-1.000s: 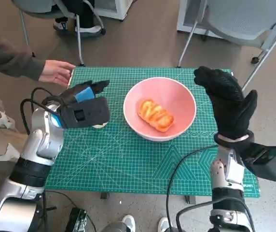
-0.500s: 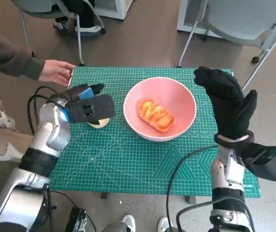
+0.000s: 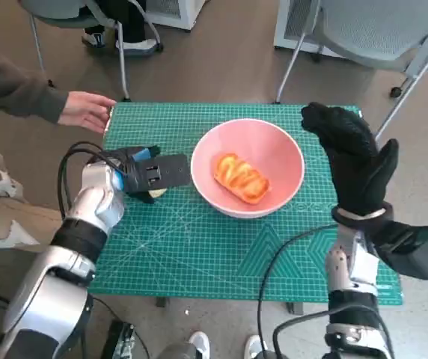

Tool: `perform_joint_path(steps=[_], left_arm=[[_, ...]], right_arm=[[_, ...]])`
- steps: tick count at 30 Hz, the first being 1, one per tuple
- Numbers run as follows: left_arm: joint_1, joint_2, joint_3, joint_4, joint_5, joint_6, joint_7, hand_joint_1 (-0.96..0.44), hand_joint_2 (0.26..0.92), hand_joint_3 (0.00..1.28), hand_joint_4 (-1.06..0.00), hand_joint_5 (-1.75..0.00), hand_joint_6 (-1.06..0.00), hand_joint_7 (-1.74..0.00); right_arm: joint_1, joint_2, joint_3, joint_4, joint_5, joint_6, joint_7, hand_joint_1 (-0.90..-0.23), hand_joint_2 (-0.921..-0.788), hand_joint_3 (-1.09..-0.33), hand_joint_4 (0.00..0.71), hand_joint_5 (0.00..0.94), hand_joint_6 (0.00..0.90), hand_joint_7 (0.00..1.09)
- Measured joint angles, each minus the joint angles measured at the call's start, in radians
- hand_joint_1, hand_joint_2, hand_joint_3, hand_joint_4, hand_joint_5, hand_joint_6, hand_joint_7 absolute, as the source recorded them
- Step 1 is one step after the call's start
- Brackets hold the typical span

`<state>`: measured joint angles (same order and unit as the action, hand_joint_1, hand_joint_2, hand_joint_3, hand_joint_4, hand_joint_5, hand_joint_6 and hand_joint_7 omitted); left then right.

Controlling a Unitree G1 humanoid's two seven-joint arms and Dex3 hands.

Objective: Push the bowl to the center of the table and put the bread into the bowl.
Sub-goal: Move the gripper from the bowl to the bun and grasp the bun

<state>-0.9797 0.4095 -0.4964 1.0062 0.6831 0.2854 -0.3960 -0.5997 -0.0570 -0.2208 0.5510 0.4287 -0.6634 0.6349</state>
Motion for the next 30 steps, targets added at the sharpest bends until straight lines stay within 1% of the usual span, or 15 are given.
perform_joint_path(steps=[13,17,18,19,20,21,22,23,24,25,26,27,28,29,30], left_arm=[[-0.069,-0.063,-0.026,0.186,0.001,-0.054,0.041,-0.31,0.690,0.00,0.00,0.00,-0.15,0.00],[-0.082,-0.072,-0.035,0.226,0.001,-0.070,0.058,-0.27,0.707,0.01,0.00,0.00,-0.17,-0.01],[-0.084,-0.074,-0.036,0.235,0.001,-0.073,0.063,-0.23,0.719,0.01,-0.05,-0.02,-0.19,-0.02],[-0.086,-0.076,-0.037,0.242,0.001,-0.076,0.072,-0.21,0.724,0.01,-0.08,-0.03,-0.20,-0.02],[-0.087,-0.078,-0.037,0.248,0.001,-0.078,0.079,-0.15,0.745,0.02,-0.25,-0.21,-0.26,-0.02],[-0.088,-0.081,-0.037,0.255,0.001,-0.079,0.093,-0.11,0.760,0.02,-0.33,-0.39,-0.30,-0.01],[-0.088,-0.084,-0.036,0.261,0.000,-0.081,0.108,0.00,0.712,0.16,-0.42,-0.57,-0.37,-0.04],[-0.087,-0.087,-0.035,0.266,-0.002,-0.083,0.128,0.15,0.633,0.39,-0.53,-0.85,-0.47,-0.07],[-0.087,-0.090,-0.034,0.268,-0.003,-0.085,0.148,0.21,0.590,0.52,-0.56,-0.99,-0.53,-0.09],[-0.085,-0.091,-0.033,0.269,-0.003,-0.089,0.175,0.29,0.520,0.73,-0.59,-1.21,-0.62,-0.13],[-0.082,-0.093,-0.032,0.268,-0.003,-0.095,0.212,0.32,0.509,0.78,-0.59,-1.29,-0.65,-0.15],[-0.079,-0.093,-0.032,0.268,-0.003,-0.101,0.240,0.36,0.495,0.87,-0.58,-1.41,-0.69,-0.22],[-0.075,-0.093,-0.032,0.268,-0.003,-0.106,0.265,0.36,0.508,0.88,-0.57,-1.45,-0.68,-0.24],[-0.071,-0.093,-0.033,0.268,-0.002,-0.111,0.286,0.38,0.531,0.88,-0.54,-1.52,-0.66,-0.27],[-0.067,-0.093,-0.034,0.268,-0.002,-0.116,0.306,0.38,0.561,0.86,-0.52,-1.55,-0.64,-0.30]], right_arm=[[0.004,0.000,-0.002,-0.005,0.007,0.003,0.000,-0.648,-0.921,-0.759,0.234,0.001,0.080,0.53],[0.007,0.000,-0.003,-0.010,0.008,0.005,0.000,-0.649,-0.921,-0.757,0.235,0.002,0.082,0.52],[0.008,-0.001,-0.004,-0.010,0.008,0.005,0.000,-0.649,-0.921,-0.757,0.235,0.002,0.083,0.52],[0.009,-0.001,-0.004,-0.011,0.008,0.005,0.000,-0.649,-0.921,-0.757,0.236,0.002,0.083,0.52],[0.009,-0.001,-0.005,-0.011,0.008,0.006,0.000,-0.649,-0.921,-0.756,0.236,0.002,0.084,0.52],[0.010,-0.001,-0.006,-0.012,0.008,0.006,0.000,-0.649,-0.921,-0.756,0.236,0.002,0.084,0.52],[0.011,-0.001,-0.006,-0.012,0.008,0.006,0.000,-0.649,-0.921,-0.756,0.236,0.002,0.085,0.52],[0.012,-0.001,-0.006,-0.013,0.008,0.006,0.000,-0.650,-0.921,-0.756,0.236,0.002,0.085,0.52],[0.013,-0.001,-0.006,-0.013,0.008,0.006,0.000,-0.650,-0.921,-0.755,0.236,0.002,0.086,0.52],[0.014,-0.001,-0.006,-0.013,0.008,0.006,0.000,-0.650,-0.921,-0.755,0.236,0.002,0.086,0.52],[0.014,-0.001,-0.006,-0.014,0.008,0.006,0.000,-0.650,-0.921,-0.755,0.237,0.002,0.086,0.52],[0.015,-0.001,-0.007,-0.014,0.008,0.006,0.000,-0.650,-0.921,-0.755,0.237,0.002,0.087,0.52],[0.015,-0.001,-0.007,-0.015,0.008,0.006,0.000,-0.651,-0.921,-0.755,0.237,0.002,0.087,0.52],[0.016,-0.001,-0.007,-0.016,0.008,0.006,0.000,-0.651,-0.921,-0.754,0.237,0.002,0.088,0.52],[0.017,-0.001,-0.007,-0.016,0.008,0.006,0.000,-0.652,-0.921,-0.754,0.237,0.002,0.088,0.52]])
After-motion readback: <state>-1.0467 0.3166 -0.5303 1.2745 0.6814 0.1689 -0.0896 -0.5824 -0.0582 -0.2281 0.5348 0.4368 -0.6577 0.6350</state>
